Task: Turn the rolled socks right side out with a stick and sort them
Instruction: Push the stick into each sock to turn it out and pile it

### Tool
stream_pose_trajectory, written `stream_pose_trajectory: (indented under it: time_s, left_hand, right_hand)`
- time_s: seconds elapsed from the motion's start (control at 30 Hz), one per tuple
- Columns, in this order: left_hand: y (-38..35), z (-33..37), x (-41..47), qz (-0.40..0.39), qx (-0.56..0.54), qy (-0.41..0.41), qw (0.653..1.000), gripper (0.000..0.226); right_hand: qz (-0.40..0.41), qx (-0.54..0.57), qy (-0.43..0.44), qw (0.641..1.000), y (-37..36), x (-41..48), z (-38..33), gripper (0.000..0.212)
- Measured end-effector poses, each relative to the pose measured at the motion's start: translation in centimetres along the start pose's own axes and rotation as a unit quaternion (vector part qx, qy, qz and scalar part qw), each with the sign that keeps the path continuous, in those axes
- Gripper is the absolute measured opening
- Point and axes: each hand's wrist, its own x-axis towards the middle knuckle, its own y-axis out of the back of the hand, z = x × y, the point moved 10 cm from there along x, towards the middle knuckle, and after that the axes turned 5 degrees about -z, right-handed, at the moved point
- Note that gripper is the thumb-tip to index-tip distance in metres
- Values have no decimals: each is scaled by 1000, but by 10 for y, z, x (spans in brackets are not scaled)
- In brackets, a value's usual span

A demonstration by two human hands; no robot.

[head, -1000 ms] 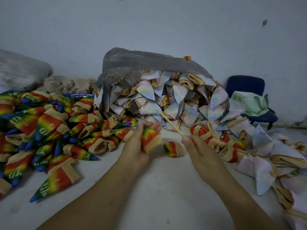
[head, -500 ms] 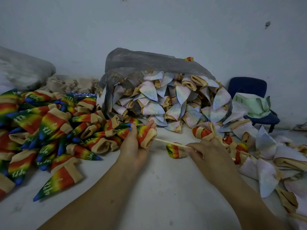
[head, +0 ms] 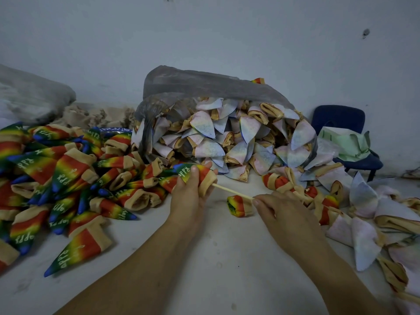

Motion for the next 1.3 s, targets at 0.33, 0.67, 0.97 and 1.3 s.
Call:
stream_pose_trajectory:
  time_s: [0.33,0.67,0.97,1.3]
  left_hand:
    - [20,2,7,57,104,-22,993,66]
    - [11,3,2,38,70,-25,997,31]
    - [-7,-12,-7,-8,-144,96,985,49]
    - [-18,-14,-9,-81,46,47,995,43]
  right_hand:
    - [-11,-30,8,999,2,-3,-7,42]
    - [-4,-15,8,1000,4,-3,-8,47]
    - [-19,1,-14,1000,-2,-1,4,36]
    - [7,31,-26,999,1,-1,9,32]
